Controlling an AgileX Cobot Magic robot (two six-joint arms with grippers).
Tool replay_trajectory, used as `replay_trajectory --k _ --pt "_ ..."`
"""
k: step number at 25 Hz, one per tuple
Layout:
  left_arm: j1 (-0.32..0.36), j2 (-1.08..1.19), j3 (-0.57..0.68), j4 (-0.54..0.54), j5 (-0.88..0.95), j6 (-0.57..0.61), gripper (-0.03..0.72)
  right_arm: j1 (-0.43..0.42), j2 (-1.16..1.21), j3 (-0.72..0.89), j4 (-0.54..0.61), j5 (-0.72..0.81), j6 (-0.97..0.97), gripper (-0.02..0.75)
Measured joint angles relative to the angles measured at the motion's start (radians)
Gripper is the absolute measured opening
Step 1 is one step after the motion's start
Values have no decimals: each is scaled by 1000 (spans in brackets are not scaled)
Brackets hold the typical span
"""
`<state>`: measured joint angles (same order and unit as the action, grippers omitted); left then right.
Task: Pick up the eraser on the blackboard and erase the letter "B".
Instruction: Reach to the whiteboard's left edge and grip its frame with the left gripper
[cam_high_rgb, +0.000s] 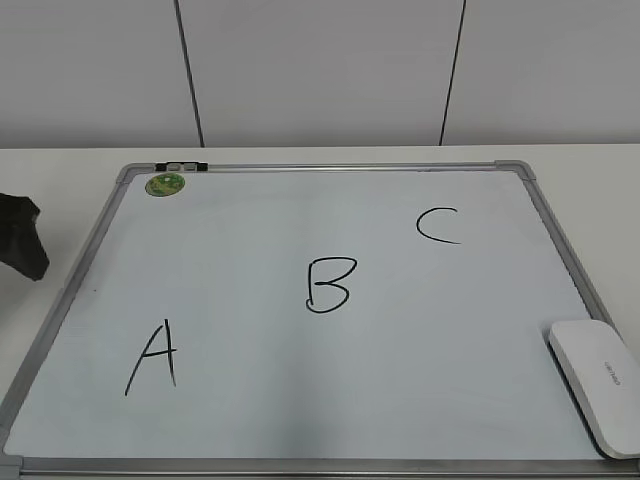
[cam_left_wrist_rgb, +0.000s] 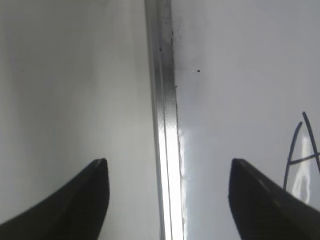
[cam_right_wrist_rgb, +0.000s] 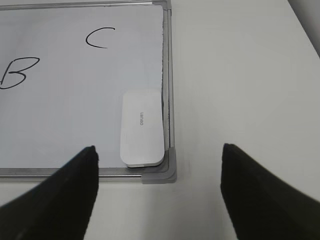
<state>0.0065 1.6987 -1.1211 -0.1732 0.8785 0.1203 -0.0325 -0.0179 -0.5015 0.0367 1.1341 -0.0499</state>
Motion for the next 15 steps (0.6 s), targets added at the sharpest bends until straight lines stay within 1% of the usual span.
replay_trajectory --k 7,10,15 --pt "0 116 -3 -24 -100 13 484 0 0 0 0 0 0 586" --pt "0 149 -9 -29 -142 15 470 0 0 0 0 0 0 586" --pt "0 213 -68 -34 -164 15 421 0 0 0 0 0 0 586"
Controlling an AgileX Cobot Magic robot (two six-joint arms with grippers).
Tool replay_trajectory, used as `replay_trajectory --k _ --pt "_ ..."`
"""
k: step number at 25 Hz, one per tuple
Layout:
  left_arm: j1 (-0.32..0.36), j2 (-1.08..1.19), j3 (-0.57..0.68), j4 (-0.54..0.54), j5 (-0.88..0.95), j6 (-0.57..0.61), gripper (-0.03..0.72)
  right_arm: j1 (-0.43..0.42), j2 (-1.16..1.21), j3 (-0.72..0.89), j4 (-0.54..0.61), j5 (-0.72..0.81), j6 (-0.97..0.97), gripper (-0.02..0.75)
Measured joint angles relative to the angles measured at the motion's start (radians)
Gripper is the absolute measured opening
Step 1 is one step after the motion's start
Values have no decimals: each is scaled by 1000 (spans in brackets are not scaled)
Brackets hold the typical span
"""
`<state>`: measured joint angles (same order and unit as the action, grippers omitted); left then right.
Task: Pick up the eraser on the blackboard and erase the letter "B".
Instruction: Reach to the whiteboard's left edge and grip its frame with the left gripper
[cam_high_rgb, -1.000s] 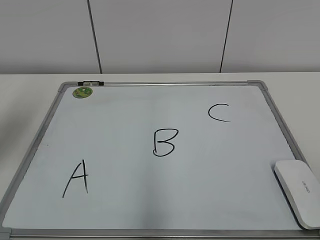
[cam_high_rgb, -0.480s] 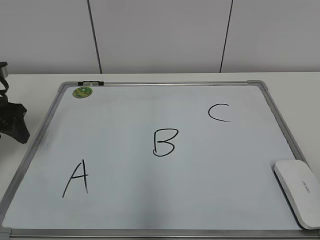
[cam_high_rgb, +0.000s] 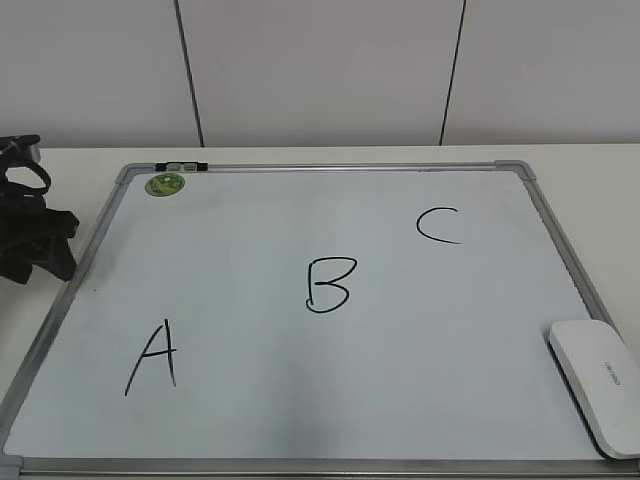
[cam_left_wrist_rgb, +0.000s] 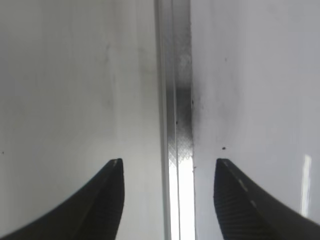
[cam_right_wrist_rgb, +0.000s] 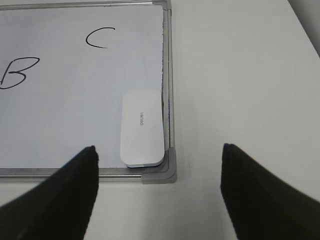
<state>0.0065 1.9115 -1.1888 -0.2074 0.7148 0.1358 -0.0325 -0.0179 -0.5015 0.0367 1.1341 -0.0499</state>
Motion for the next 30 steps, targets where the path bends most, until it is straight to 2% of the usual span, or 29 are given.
replay_trajectory --k 9,19,30 --pt "0 92 -106 -2 57 0 319 0 0 0 0 0 0 586" --pt "0 134 -151 -2 68 0 276 0 0 0 0 0 0 586" --pt "0 163 -178 1 83 0 272 0 0 0 -2 0 0 586"
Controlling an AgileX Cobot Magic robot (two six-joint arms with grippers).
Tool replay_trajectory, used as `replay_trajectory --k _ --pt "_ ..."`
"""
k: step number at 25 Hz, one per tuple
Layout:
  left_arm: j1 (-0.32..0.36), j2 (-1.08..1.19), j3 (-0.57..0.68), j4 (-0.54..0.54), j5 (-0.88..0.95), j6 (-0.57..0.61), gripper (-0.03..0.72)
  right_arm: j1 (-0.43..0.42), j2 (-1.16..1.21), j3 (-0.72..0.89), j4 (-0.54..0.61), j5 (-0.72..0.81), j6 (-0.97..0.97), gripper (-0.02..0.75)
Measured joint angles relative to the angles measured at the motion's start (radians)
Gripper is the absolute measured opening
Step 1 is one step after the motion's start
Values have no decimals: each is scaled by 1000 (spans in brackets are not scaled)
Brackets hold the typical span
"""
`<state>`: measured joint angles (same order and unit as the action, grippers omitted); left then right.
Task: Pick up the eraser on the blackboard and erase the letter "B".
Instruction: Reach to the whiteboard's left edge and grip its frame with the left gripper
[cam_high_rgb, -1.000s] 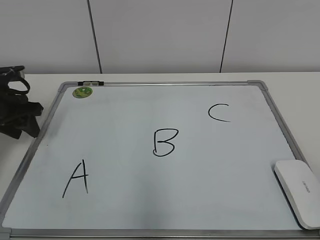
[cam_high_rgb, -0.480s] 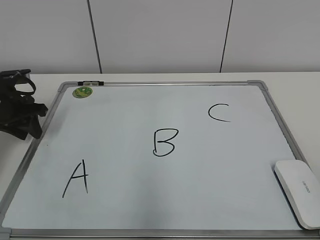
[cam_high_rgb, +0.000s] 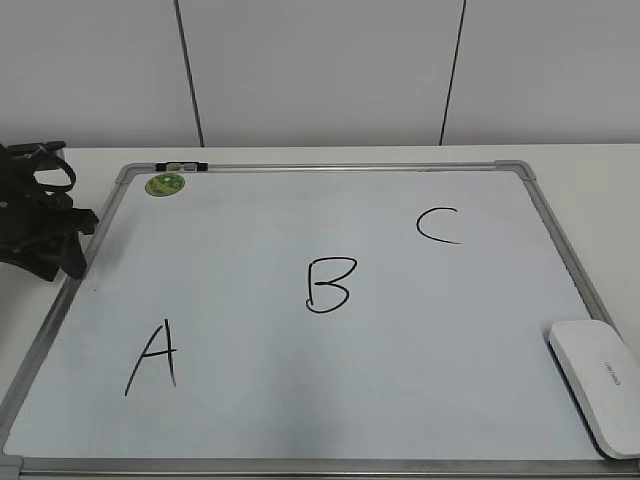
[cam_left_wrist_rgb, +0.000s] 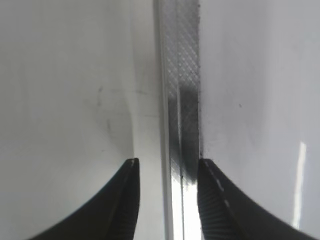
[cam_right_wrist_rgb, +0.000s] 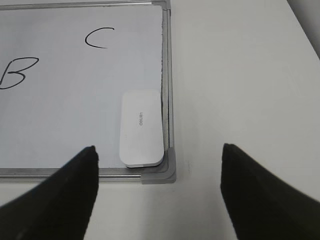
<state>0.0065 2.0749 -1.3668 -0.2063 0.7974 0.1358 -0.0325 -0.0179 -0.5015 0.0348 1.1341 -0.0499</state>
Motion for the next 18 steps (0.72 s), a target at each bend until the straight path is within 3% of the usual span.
replay_trajectory --k 13,18 --pt "0 17 -2 0 -2 0 224 0 0 0 -2 0 0 586" --pt "0 17 -4 0 -2 0 116 0 0 0 -2 0 0 586"
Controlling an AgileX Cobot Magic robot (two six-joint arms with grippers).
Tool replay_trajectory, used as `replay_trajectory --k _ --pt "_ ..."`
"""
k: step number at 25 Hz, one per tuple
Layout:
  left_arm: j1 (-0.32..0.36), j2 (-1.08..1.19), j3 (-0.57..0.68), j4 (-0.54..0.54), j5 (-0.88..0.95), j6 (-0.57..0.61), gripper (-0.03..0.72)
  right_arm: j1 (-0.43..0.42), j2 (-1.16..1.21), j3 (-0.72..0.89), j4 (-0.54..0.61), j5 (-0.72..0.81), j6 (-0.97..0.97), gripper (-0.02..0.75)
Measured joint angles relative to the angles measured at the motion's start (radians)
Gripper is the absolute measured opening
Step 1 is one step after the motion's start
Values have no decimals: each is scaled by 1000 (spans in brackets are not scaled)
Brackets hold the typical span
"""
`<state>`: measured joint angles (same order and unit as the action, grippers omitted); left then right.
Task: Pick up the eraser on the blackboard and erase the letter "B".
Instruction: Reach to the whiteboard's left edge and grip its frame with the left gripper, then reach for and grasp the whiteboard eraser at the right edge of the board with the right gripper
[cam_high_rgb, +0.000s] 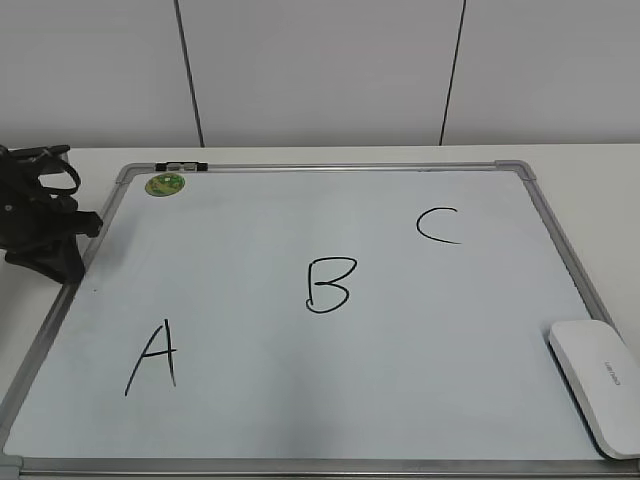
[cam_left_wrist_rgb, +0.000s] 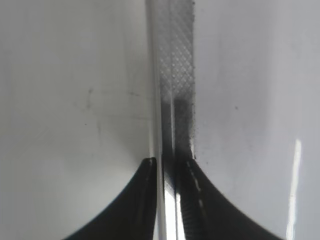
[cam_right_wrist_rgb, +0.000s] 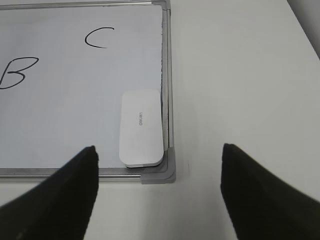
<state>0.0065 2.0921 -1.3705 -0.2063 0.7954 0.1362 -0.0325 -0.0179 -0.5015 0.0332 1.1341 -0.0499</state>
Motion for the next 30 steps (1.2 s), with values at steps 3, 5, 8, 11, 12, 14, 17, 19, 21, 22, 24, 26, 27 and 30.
replay_trajectory --k 3,5,8,11,12,14,17,19,21,22,24,26,27,30 --pt "0 0 0 -2 0 0 38 0 0 0 0 0 0 586" --pt "0 0 -1 -7 0 0 17 0 0 0 0 0 0 586" --pt "0 0 -1 -11 0 -2 13 0 0 0 0 0 0 586" --pt "0 0 -1 -11 0 -4 11 0 0 0 0 0 0 586" --pt "0 0 -1 -11 0 -4 11 0 0 0 0 0 0 586" --pt "0 0 -1 -11 0 -4 11 0 0 0 0 0 0 586" --pt "0 0 -1 -11 0 -4 11 0 4 -11 0 1 -5 586" --pt "0 0 -1 -11 2 -4 11 0 56 -29 0 3 -22 586" --pt "0 0 -1 -11 2 -4 11 0 145 -53 0 14 -38 586" --pt "0 0 -1 -11 2 -4 11 0 188 -67 0 18 -41 586" --pt "0 0 -1 -11 2 -4 11 0 290 -110 0 18 -48 586" --pt "0 0 -1 -15 2 -4 11 0 374 -154 15 4 -50 586" --pt "0 0 -1 -15 2 -4 11 0 415 -175 31 -3 -55 586" --pt "0 0 -1 -15 2 -4 11 0 530 -217 98 -1 -93 586"
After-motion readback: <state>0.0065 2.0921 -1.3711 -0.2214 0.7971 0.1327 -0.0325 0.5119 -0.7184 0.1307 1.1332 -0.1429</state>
